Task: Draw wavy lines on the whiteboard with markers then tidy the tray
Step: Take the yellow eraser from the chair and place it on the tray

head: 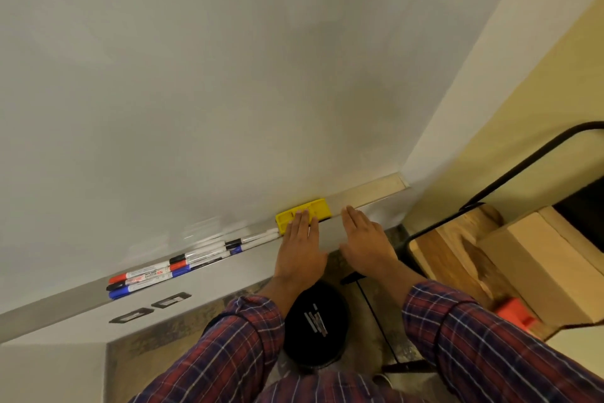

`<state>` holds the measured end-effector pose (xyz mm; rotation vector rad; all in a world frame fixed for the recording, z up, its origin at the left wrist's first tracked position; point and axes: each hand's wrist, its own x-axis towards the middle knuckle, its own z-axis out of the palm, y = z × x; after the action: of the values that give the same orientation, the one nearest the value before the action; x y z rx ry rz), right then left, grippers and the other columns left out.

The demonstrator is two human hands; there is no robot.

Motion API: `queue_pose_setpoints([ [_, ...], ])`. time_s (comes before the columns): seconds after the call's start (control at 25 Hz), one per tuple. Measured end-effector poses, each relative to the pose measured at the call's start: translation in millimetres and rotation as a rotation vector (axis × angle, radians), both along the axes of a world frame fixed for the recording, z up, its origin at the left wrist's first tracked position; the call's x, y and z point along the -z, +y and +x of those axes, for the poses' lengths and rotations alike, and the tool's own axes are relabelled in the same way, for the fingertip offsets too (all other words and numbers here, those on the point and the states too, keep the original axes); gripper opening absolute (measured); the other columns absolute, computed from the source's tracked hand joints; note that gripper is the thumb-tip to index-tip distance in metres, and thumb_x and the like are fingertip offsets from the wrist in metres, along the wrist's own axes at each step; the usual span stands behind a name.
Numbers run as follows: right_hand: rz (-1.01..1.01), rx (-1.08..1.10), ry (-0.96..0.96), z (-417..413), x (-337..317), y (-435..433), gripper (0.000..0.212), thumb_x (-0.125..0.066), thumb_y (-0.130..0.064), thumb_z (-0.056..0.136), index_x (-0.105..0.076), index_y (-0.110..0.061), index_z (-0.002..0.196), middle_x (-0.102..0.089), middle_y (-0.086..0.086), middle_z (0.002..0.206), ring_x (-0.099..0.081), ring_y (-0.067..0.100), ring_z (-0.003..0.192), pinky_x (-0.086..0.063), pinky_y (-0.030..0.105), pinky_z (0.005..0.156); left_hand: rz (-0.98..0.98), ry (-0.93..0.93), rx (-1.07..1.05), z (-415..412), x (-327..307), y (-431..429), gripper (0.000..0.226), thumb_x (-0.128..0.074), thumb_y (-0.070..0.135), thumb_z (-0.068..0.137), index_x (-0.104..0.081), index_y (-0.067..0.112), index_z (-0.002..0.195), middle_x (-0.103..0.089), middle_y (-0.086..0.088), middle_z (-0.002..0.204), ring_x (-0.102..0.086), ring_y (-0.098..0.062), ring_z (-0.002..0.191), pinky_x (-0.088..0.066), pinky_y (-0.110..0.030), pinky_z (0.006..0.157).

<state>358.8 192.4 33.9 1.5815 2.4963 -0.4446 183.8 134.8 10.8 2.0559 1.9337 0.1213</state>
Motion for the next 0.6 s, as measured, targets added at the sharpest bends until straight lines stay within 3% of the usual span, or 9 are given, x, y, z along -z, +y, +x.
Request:
queue_pose_setpoints([
  [0.16, 0.064, 0.03, 0.019, 58, -8, -19, 0.081, -0.044, -0.047, 0.104, -0.004, -0.01, 0.164, -0.008, 0.009, 0.173, -0.012, 0.028, 0.159, -0.02, 0.049, 0.127, 0.049, 0.03, 0.027, 51, -4, -11, 0.088, -0.039, 0.056, 0.104, -0.009, 0.003, 0.167, 0.0, -0.021, 0.176, 0.003, -0.034, 0.164, 0.006, -0.043, 0.131],
  [0.32, 0.087, 0.102, 0.042, 127, -8, -45, 0.084, -0.041, -0.052, 0.105, 0.003, -0.012, 0.164, 0.001, 0.007, 0.174, -0.003, 0.027, 0.16, -0.015, 0.05, 0.128, 0.06, 0.045, 0.106, 110, -3, -23, 0.089, -0.035, 0.06, 0.105, -0.002, 0.007, 0.168, 0.008, -0.017, 0.176, 0.01, -0.032, 0.164, 0.012, -0.041, 0.129],
  [0.48, 0.095, 0.18, 0.029, 196, -1, -71, 0.086, -0.044, -0.054, 0.102, -0.003, -0.013, 0.164, -0.004, 0.007, 0.174, -0.008, 0.028, 0.16, -0.018, 0.049, 0.127, 0.062, 0.06, 0.192, 172, -1, -30, 0.092, -0.033, 0.064, 0.104, -0.001, 0.006, 0.168, 0.005, -0.019, 0.176, 0.009, -0.033, 0.164, 0.008, -0.044, 0.13],
  [0.6, 0.052, 0.253, 0.039, 245, 6, -92, 0.086, -0.041, -0.056, 0.103, 0.002, -0.014, 0.164, 0.002, 0.006, 0.174, -0.001, 0.026, 0.16, -0.015, 0.05, 0.128, 0.053, 0.063, 0.263, 219, 2, -36, 0.095, -0.031, 0.067, 0.103, 0.002, 0.006, 0.168, 0.007, -0.018, 0.176, 0.01, -0.033, 0.164, 0.005, -0.045, 0.132],
])
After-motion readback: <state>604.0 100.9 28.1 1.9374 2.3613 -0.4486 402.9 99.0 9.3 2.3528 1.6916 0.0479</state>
